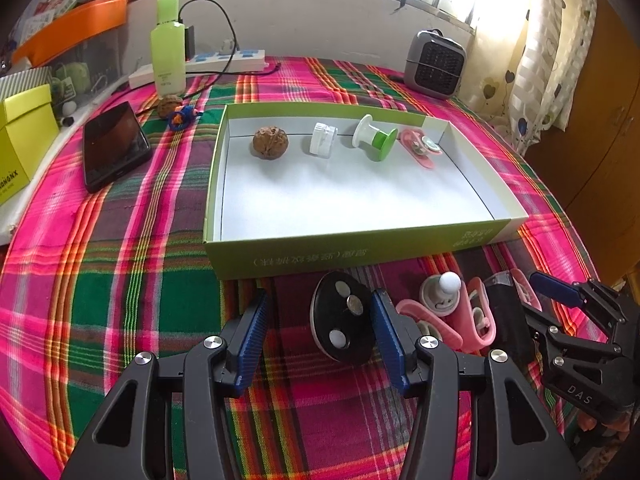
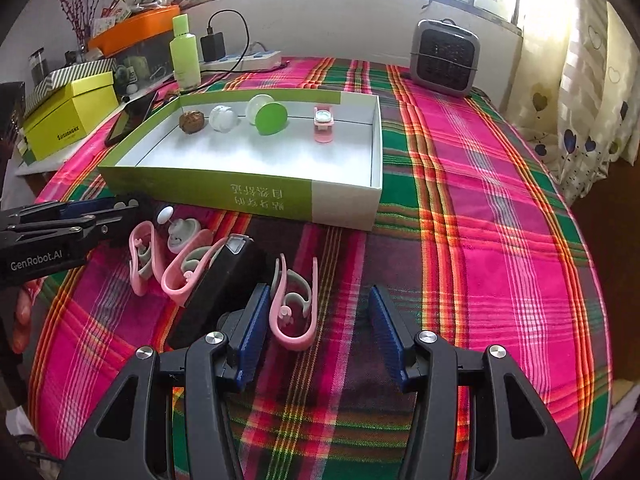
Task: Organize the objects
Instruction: 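Move left gripper to the black round disc while right gripper reaches a pink clip, then close left gripper on the black disc while right gripper closes on the pink clip, then lift the black disc and pink clip with both grippers and carry them over the box lid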
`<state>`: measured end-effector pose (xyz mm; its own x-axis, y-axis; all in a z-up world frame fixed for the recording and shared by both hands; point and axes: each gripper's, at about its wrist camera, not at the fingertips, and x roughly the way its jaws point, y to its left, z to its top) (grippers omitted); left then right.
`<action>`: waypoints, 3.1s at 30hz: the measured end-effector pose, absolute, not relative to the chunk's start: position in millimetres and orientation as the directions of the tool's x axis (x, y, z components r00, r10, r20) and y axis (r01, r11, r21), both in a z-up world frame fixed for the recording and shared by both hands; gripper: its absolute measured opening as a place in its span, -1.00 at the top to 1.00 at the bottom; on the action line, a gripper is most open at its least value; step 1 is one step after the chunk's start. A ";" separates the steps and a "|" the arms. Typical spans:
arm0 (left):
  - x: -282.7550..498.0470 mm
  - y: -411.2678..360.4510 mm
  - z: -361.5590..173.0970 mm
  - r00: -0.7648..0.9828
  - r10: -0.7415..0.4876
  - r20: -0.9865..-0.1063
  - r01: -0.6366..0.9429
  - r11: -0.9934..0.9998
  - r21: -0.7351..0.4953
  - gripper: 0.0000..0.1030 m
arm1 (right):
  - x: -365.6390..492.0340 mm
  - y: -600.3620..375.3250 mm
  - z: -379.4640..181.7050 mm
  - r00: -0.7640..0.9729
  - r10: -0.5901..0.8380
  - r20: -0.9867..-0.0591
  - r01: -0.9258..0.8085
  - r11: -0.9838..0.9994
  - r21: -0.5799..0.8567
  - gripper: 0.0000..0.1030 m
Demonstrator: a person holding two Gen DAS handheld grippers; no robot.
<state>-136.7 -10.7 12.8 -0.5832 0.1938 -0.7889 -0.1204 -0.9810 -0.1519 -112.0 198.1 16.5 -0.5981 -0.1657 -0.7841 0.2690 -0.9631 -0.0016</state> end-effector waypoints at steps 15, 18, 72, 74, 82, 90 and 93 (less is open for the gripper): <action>-133.8 -10.9 12.8 -0.594 0.162 -0.788 -0.074 -0.986 -0.147 0.40 | -115.9 202.2 18.4 -0.598 -0.181 -0.781 0.276 -0.961 0.011 0.45; -133.0 -12.0 12.7 -0.597 0.163 -0.785 -0.067 -0.986 -0.154 0.42 | -116.1 202.7 18.4 -0.598 -0.184 -0.780 0.277 -0.961 0.014 0.50; -113.9 -10.7 27.6 -0.645 0.169 -0.745 -0.091 -0.985 -0.144 0.53 | -109.6 194.9 38.6 -0.640 -0.206 -0.740 0.272 -0.962 0.033 0.51; -112.6 -11.2 29.8 -0.649 0.172 -0.741 -0.095 -0.985 -0.145 0.53 | -109.8 194.8 40.2 -0.644 -0.206 -0.737 0.271 -0.962 0.031 0.51; -110.4 -13.5 38.4 -0.663 0.169 -0.730 -0.098 -0.985 -0.139 0.53 | -108.5 192.6 45.7 -0.651 -0.226 -0.725 0.282 -0.958 0.045 0.51; -110.9 -13.0 47.1 -0.674 0.172 -0.718 -0.103 -0.985 -0.139 0.54 | -112.2 185.5 55.4 -0.662 -0.248 -0.707 0.307 -0.950 0.045 0.51; -111.2 -13.1 48.8 -0.677 0.170 -0.716 -0.103 -0.985 -0.137 0.54 | -112.9 183.0 57.5 -0.664 -0.252 -0.704 0.315 -0.948 0.042 0.51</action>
<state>-111.2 -13.1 48.8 -0.6771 0.1699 -0.7160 -0.1026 -0.9853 -0.1367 -112.9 183.0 57.5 -0.6638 -0.2523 -0.7041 0.3153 -0.9480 0.0424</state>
